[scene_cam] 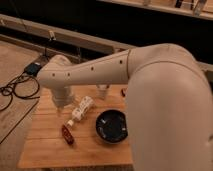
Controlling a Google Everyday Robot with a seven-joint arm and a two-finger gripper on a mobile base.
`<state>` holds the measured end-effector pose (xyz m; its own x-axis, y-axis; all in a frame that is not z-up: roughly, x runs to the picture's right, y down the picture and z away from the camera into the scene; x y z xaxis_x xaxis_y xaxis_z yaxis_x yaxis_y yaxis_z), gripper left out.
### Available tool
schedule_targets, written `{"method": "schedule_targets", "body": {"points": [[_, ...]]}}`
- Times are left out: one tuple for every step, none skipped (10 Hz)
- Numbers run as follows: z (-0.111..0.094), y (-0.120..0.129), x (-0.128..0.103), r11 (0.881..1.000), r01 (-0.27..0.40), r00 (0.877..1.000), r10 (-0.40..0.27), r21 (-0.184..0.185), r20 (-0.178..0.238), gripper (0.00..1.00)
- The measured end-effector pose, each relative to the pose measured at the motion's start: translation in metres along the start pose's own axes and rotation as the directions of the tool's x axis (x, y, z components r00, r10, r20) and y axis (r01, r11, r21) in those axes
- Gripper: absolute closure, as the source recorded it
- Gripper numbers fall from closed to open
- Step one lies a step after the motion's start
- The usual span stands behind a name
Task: Move the arm in a circular motion
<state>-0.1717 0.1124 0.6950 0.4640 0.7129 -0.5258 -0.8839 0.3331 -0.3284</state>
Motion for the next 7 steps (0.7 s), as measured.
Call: {"method": "schedule_targets", "body": {"points": [[0.0,-0.012,0.019,0.998,-0.059,0.998,0.059,-0.001,-0.007,0.35],[-0.001,-0.033,0.037,0.991,-0.134,0.991,0.134,0.008,-0.008,0.35],[-0.002,-0.053,0.049,0.98,-0.197,0.98,0.197,0.019,-0.005,0.35],[-0.004,-0.08,0.061,0.963,-0.268,0.964,0.268,0.034,0.003,0.35],[-0.005,-0.116,0.071,0.938,-0.342,0.94,0.342,0.055,0.011,0.35],[-0.006,-0.14,0.074,0.921,-0.384,0.923,0.383,0.068,0.019,0.35],[-0.007,-0.174,0.072,0.899,-0.431,0.903,0.429,0.082,0.035,0.35]]}}
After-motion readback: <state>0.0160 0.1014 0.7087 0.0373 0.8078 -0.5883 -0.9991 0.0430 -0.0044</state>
